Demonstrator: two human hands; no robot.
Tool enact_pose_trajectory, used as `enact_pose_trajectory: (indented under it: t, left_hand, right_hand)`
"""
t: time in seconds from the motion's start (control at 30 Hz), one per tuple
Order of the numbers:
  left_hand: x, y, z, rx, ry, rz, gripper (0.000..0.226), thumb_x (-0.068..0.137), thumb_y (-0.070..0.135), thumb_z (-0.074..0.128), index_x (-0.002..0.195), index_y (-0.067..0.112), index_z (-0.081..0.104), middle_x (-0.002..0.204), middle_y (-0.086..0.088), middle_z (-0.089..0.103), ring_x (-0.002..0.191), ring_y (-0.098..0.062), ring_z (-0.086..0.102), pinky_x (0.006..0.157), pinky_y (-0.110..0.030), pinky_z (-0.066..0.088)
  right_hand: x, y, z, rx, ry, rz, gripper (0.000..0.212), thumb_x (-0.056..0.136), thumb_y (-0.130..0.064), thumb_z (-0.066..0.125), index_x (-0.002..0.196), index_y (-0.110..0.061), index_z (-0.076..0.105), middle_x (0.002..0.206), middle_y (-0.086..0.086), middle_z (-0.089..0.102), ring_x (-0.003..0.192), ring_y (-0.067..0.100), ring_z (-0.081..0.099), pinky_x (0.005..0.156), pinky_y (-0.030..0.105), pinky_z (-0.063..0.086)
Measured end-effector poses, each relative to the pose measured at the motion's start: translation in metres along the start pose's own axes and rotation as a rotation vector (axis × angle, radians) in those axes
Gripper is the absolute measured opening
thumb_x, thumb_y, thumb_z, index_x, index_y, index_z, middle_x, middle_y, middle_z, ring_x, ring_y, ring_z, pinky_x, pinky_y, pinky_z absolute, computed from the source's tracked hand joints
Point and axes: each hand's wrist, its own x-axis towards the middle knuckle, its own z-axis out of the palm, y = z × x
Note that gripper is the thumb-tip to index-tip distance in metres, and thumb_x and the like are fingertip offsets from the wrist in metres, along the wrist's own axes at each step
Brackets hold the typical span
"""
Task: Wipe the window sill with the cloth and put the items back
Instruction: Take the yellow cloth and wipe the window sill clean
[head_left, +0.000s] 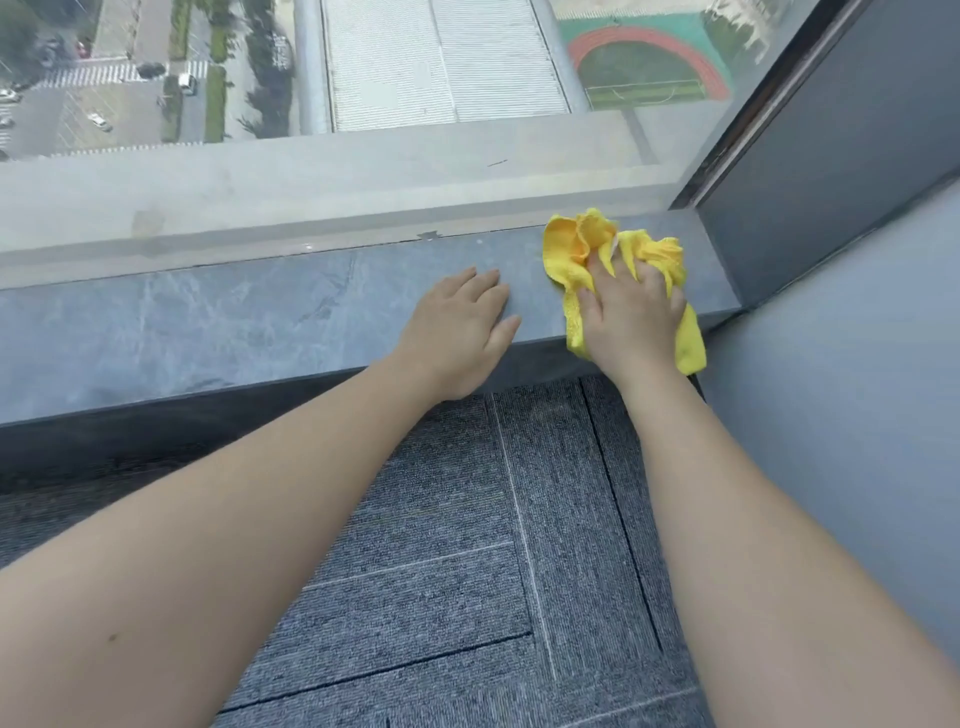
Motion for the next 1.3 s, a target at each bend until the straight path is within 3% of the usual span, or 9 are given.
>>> enact_pose_trajectory:
  t: [0.2, 0.27, 0.37, 0.53, 0.63, 0.73, 0.97, 1.1, 1.3]
  left_hand:
    - [-0.035, -0.016, -0.008, -0.117, -0.028, -0.043, 0.041, 0.095, 0.026, 0.030, 0.127, 0.004, 0.043, 0.142, -0.015, 0.041, 0.134, -0.028, 0.031, 0.108, -0.031, 0.020]
    - [-0.044, -0.020, -0.015, -0.207, 0.022, -0.097, 0.040, 0.095, 0.025, 0.031, 0.125, 0.003, 0.046, 0.138, -0.017, 0.046, 0.130, -0.029, 0.036, 0.105, -0.034, 0.027]
    - [-0.055, -0.014, -0.032, -0.415, 0.065, -0.200, 0.040, 0.095, 0.023, 0.032, 0.127, 0.003, 0.046, 0.138, -0.016, 0.048, 0.129, -0.027, 0.040, 0.102, -0.032, 0.031]
    - [-0.077, -0.001, -0.086, -1.183, -0.145, -0.520, 0.040, 0.092, 0.039, 0.035, 0.117, 0.011, 0.050, 0.117, -0.011, 0.056, 0.098, -0.026, 0.054, 0.093, -0.038, 0.041]
    - [-0.106, 0.010, -0.147, -1.556, -0.289, -0.539, 0.043, 0.091, 0.049, 0.029, 0.095, 0.015, 0.056, 0.088, -0.003, 0.057, 0.077, -0.018, 0.054, 0.068, -0.032, 0.044]
    - [-0.143, 0.026, -0.220, -1.672, -0.136, -0.564, 0.033, 0.093, 0.037, 0.035, 0.080, 0.015, 0.055, 0.077, -0.001, 0.055, 0.070, -0.016, 0.053, 0.064, -0.031, 0.045]
    - [-0.241, 0.048, -0.398, -1.813, 0.290, -0.556, 0.032, 0.091, 0.019, 0.044, 0.121, 0.007, 0.048, 0.107, -0.008, 0.061, 0.092, -0.022, 0.061, 0.074, -0.036, 0.051]
    - [-0.316, 0.042, -0.490, -1.733, 0.490, -0.571, 0.034, 0.083, 0.011, 0.057, 0.117, 0.008, 0.051, 0.096, -0.008, 0.063, 0.087, -0.025, 0.062, 0.074, -0.037, 0.052]
    - [-0.465, 0.030, -0.586, -1.774, 0.640, -0.590, 0.031, 0.091, 0.029, 0.045, 0.110, 0.008, 0.058, 0.091, -0.005, 0.067, 0.080, -0.019, 0.066, 0.070, -0.034, 0.057]
  right_hand:
    - [-0.040, -0.015, 0.003, 0.297, 0.064, 0.003, 0.034, 0.096, -0.025, 0.041, 0.121, -0.012, 0.060, 0.134, 0.011, 0.055, 0.126, 0.029, 0.041, 0.104, 0.038, 0.025]
    - [-0.046, -0.021, -0.003, 0.690, 0.111, 0.162, 0.036, 0.094, -0.027, 0.041, 0.100, -0.001, 0.065, 0.105, 0.020, 0.066, 0.103, 0.030, 0.054, 0.094, 0.041, 0.038]
    - [-0.051, -0.041, -0.024, 1.572, 0.072, 0.423, 0.031, 0.097, -0.025, 0.040, 0.076, -0.013, 0.060, 0.060, 0.003, 0.066, 0.060, 0.015, 0.058, 0.063, 0.029, 0.049]
    - [-0.069, -0.103, -0.090, 2.102, -0.281, 0.316, 0.038, 0.096, -0.032, 0.028, 0.087, -0.011, 0.058, 0.079, 0.009, 0.067, 0.063, 0.018, 0.068, 0.061, 0.028, 0.058]
    - [-0.089, -0.146, -0.157, 2.137, -0.397, 0.289, 0.034, 0.074, -0.034, 0.043, 0.087, -0.009, 0.064, 0.083, 0.012, 0.068, 0.073, 0.024, 0.068, 0.072, 0.034, 0.058]
    - [-0.107, -0.182, -0.231, 2.082, -0.427, 0.326, 0.037, 0.088, -0.034, 0.035, 0.086, -0.011, 0.063, 0.086, 0.011, 0.063, 0.080, 0.025, 0.061, 0.090, 0.038, 0.047]
    - [-0.143, -0.270, -0.402, 1.747, -0.682, 0.329, 0.068, 0.090, -0.063, 0.019, 0.113, -0.013, 0.058, 0.111, 0.012, 0.064, 0.102, 0.029, 0.060, 0.088, 0.040, 0.047]
    - [-0.170, -0.332, -0.474, 1.408, -0.859, 0.109, 0.032, 0.093, -0.032, 0.045, 0.113, -0.011, 0.057, 0.097, 0.007, 0.067, 0.086, 0.023, 0.064, 0.071, 0.035, 0.055]
    - [-0.249, -0.449, -0.537, 1.247, -0.986, -0.099, 0.019, 0.087, -0.001, 0.049, 0.102, -0.009, 0.059, 0.085, 0.009, 0.064, 0.070, 0.022, 0.063, 0.059, 0.030, 0.057]
